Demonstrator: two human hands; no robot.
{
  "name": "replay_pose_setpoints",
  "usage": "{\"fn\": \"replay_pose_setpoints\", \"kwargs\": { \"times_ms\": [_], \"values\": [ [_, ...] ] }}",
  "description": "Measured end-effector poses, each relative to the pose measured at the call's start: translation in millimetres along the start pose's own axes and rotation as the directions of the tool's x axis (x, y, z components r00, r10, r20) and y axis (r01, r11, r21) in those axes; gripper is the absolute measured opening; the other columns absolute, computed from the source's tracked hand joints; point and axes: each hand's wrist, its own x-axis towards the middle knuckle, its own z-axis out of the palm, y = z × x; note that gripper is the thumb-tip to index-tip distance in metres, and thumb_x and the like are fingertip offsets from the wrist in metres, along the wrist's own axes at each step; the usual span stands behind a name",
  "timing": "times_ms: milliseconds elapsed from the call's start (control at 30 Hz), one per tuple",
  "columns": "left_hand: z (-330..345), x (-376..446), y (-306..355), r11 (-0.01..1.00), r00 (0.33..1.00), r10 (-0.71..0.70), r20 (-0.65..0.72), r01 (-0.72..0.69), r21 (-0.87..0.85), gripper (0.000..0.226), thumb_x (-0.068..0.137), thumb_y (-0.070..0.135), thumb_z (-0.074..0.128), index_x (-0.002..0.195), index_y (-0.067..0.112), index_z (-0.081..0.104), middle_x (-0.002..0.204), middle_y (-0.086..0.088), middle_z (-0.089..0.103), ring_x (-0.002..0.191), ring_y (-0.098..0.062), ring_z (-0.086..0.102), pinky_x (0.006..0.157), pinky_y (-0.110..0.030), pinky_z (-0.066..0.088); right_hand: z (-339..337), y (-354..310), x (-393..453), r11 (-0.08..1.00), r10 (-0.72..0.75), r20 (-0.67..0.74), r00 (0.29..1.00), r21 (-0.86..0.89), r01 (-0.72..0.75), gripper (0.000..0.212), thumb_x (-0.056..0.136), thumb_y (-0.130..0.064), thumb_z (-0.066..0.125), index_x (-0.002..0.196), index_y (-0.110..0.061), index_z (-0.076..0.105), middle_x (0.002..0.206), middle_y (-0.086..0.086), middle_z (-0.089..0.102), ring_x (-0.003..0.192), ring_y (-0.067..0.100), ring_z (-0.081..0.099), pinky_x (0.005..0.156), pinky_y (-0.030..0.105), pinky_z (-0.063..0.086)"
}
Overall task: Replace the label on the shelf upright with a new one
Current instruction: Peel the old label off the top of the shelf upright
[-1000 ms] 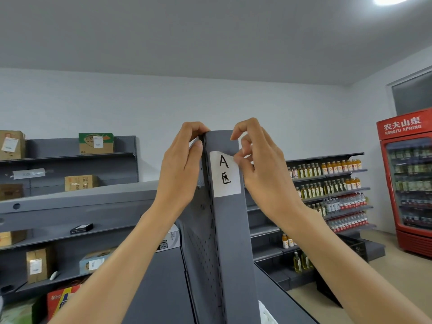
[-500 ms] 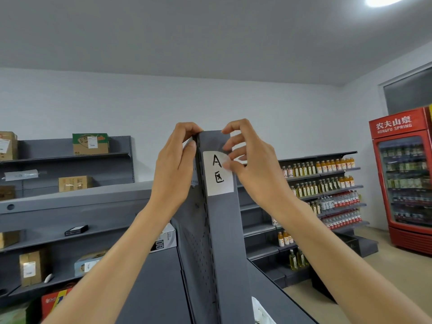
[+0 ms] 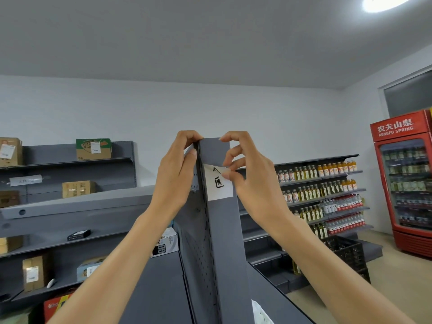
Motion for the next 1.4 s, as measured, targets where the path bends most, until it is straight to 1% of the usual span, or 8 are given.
{"fn": "replay_pose_setpoints", "kwargs": {
  "times_ms": [133,467,633,867,1033,1133,1267,1400],
  "values": [
    [-1,-1,5,1.0,1.0,-0.02,0.002,0.02,0.0,0.028,0.099,0.0,0.038,0.118,0.015,0.053,0.116,0.007,0.062,0.114,0.0,0.056,0.087,-0.004,0.039,-3,-4,-4,1.0,0.0,0.013,1.0,0.021,0.0,0.065,0.087,0.009,0.067,0.123,-0.041,0.045,0.089,-0.011,0.058,0.081,0.009,0.065,0.079,0.017,0.051],
    [0,-3,13,0.998,0.999,-0.027,0.023,0.025,0.05,0.027,0.098,0.001,0.039,0.118,0.014,0.051,0.117,0.004,0.061,0.118,-0.01,0.056,0.096,-0.022,0.041,-21,-12,-16,0.989,0.027,0.045,0.999,0.146,-0.033,0.068,0.087,0.007,0.068,0.123,-0.046,0.045,0.083,-0.01,0.062,0.085,0.009,0.065,0.08,0.02,0.054],
    [3,-4,16,0.998,0.999,-0.054,0.002,0.054,0.042,0.028,0.098,0.001,0.039,0.117,0.017,0.051,0.116,0.009,0.06,0.119,-0.004,0.054,0.097,-0.024,0.042,-45,-17,-9,0.965,0.017,0.008,1.0,0.261,-0.018,0.065,0.086,0.007,0.069,0.127,-0.04,0.049,0.085,-0.007,0.066,0.085,0.006,0.067,0.066,0.008,0.046],
    [13,-12,25,0.992,0.993,-0.108,-0.056,0.111,0.057,0.032,0.1,0.003,0.039,0.124,0.019,0.05,0.128,0.005,0.059,0.124,-0.012,0.054,0.105,-0.045,0.045,-62,-6,-7,0.971,0.032,0.095,0.995,0.234,-0.053,0.068,0.087,0.008,0.068,0.123,-0.046,0.047,0.088,-0.01,0.064,0.082,0.01,0.068,0.075,0.026,0.06],
    [36,-37,46,0.994,0.993,0.004,-0.121,0.01,0.11,0.044,0.103,0.007,0.041,0.142,0.028,0.04,0.152,0.018,0.036,0.145,-0.005,0.031,0.119,-0.045,0.031,-74,12,-5,0.958,0.05,0.126,0.991,0.274,-0.083,0.066,0.086,0.008,0.068,0.125,-0.043,0.051,0.094,-0.012,0.061,0.08,0.011,0.069,0.079,0.032,0.062],
    [57,-57,63,0.998,0.987,0.054,-0.153,-0.057,-0.018,0.029,0.101,0.007,0.043,0.123,0.023,0.052,0.143,0.007,0.048,0.136,-0.017,0.046,0.112,-0.036,0.039,-80,25,-10,0.955,0.064,0.119,0.991,0.281,-0.096,0.066,0.085,0.008,0.069,0.127,-0.04,0.052,0.102,-0.012,0.06,0.079,0.012,0.069,0.083,0.036,0.06],
    [86,-80,78,0.994,0.997,-0.047,-0.063,0.041,-0.103,0.014,0.097,0.027,0.049,0.105,0.031,0.06,0.137,0.009,0.05,0.121,-0.01,0.055,0.092,-0.016,0.046,-89,45,-20,0.954,0.09,0.137,0.986,0.273,-0.125,0.065,0.085,0.005,0.072,0.128,-0.039,0.051,0.098,-0.012,0.062,0.081,0.008,0.071,0.085,0.035,0.06],
    [110,-101,77,0.979,0.988,-0.156,-0.003,0.154,-0.137,0.01,0.095,0.027,0.059,0.102,0.032,0.064,0.129,0.006,0.054,0.116,-0.017,0.059,0.089,-0.019,0.049,-97,66,-34,0.944,0.139,0.149,0.979,0.279,-0.177,0.063,0.084,0.001,0.073,0.127,-0.04,0.052,0.09,-0.013,0.066,0.081,0.006,0.07,0.083,0.028,0.057]
  ]
}}
